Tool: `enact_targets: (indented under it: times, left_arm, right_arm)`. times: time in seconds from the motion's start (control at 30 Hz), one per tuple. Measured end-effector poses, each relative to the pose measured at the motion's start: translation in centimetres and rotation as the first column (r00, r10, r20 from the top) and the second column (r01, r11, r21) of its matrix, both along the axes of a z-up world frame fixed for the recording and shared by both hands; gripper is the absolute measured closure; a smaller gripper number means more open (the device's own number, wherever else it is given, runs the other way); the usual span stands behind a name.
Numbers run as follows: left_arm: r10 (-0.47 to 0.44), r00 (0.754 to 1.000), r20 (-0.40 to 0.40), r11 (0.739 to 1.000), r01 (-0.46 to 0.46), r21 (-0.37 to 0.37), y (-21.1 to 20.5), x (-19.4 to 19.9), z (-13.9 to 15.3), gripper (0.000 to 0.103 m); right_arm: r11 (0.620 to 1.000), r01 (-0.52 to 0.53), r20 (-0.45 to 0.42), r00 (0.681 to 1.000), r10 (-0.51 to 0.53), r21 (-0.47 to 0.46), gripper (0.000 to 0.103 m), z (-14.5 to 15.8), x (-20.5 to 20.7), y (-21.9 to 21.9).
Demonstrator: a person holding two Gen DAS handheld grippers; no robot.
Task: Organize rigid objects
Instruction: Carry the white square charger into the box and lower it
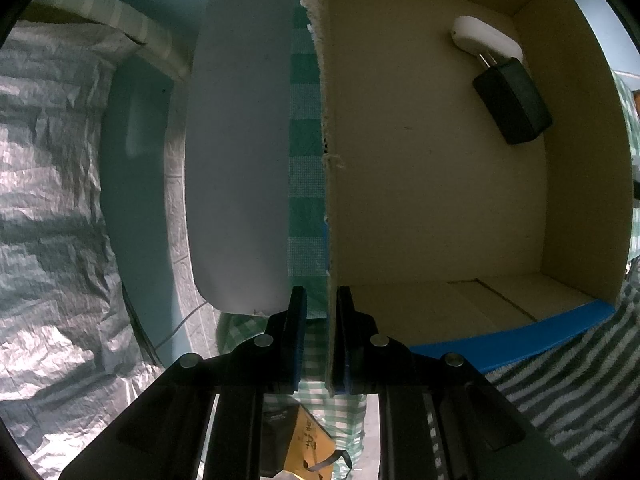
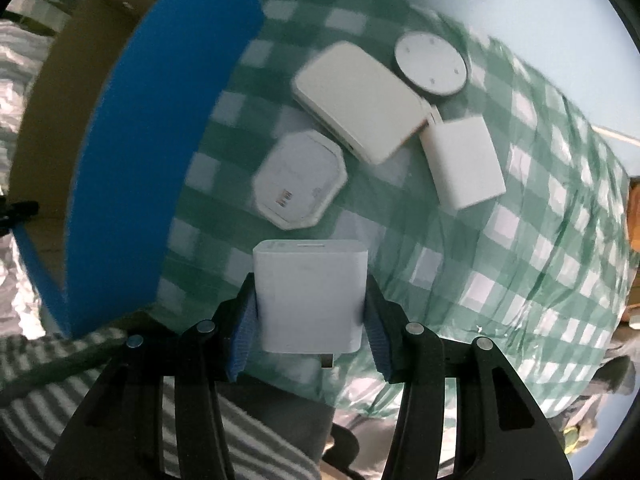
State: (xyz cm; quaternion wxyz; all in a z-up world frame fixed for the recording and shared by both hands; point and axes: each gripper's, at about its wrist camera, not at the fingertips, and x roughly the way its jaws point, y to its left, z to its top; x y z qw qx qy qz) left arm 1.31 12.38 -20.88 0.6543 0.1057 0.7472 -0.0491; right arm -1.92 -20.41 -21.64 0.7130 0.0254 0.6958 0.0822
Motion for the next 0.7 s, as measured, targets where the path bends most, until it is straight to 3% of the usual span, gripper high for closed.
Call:
enact_targets:
  times: [0.4, 0.7]
  left_arm:
    - [-0.008, 1.0, -0.001, 1.0, 0.008, -0.001, -0.2, 0.2, 0.2, 0.088]
    - [-0.008, 1.0, 0.0, 1.0, 0.008, -0.005, -0.2, 0.3, 0.2, 0.088]
  right_arm:
    - [0.996, -0.073, 0.091, 0.994, 0.068, 0.05, 0.054, 7.8, 2.7, 1.4]
    - [0.983, -0.166, 0.162, 0.975, 0.152, 0.077, 0.054, 9.6, 5.4, 7.1]
